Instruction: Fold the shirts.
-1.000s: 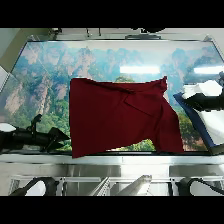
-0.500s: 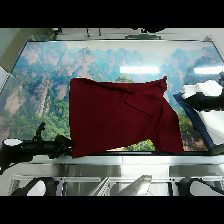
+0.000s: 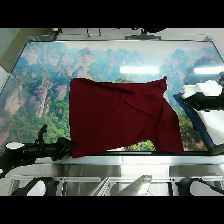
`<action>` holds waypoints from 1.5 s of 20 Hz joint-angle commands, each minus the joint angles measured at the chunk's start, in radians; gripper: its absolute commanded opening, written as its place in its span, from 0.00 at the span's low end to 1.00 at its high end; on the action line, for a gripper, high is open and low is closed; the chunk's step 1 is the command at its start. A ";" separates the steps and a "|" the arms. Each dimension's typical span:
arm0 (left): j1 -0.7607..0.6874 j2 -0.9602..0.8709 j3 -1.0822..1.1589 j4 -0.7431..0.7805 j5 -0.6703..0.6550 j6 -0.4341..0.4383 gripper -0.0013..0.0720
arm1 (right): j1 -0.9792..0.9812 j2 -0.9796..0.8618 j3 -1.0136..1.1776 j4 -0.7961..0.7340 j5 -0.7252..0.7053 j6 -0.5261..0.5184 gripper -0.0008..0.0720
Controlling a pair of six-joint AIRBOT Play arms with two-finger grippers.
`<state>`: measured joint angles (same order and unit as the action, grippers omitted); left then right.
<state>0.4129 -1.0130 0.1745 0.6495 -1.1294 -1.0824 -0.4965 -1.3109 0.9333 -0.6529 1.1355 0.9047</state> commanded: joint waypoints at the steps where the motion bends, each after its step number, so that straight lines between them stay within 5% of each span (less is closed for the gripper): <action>1: 0.001 0.000 -0.002 0.001 0.015 0.009 0.59 | 0.000 -0.039 0.000 -0.019 -0.002 0.000 0.32; 6: 0.001 0.000 -0.002 -0.044 0.000 0.039 0.59 | 0.000 -0.142 0.000 -0.050 -0.010 -0.024 0.33; 7: -0.002 0.000 -0.002 -0.049 0.000 0.043 0.59 | -0.001 -0.156 0.001 -0.064 -0.022 -0.026 0.42; 13: -0.190 0.000 -0.001 -0.052 0.105 0.015 0.56 | 0.000 -0.215 0.002 -0.141 -0.072 -0.026 0.45; 14: -0.217 0.000 0.000 -0.051 0.126 0.015 0.38 | 0.000 -0.224 0.003 -0.140 -0.078 -0.026 0.45; 17: -0.256 0.000 0.004 -0.049 0.153 0.016 0.05 | 0.000 -0.243 0.003 -0.140 -0.081 -0.035 0.45; 30: -0.256 0.000 0.110 -0.047 0.145 0.008 0.05 | 0.141 -0.298 0.004 -0.122 -0.100 -0.045 0.44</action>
<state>0.1570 -1.0138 0.2661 0.6025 -0.9836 -1.0733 -0.4068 -1.5986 0.9379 -0.7616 1.0359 0.8589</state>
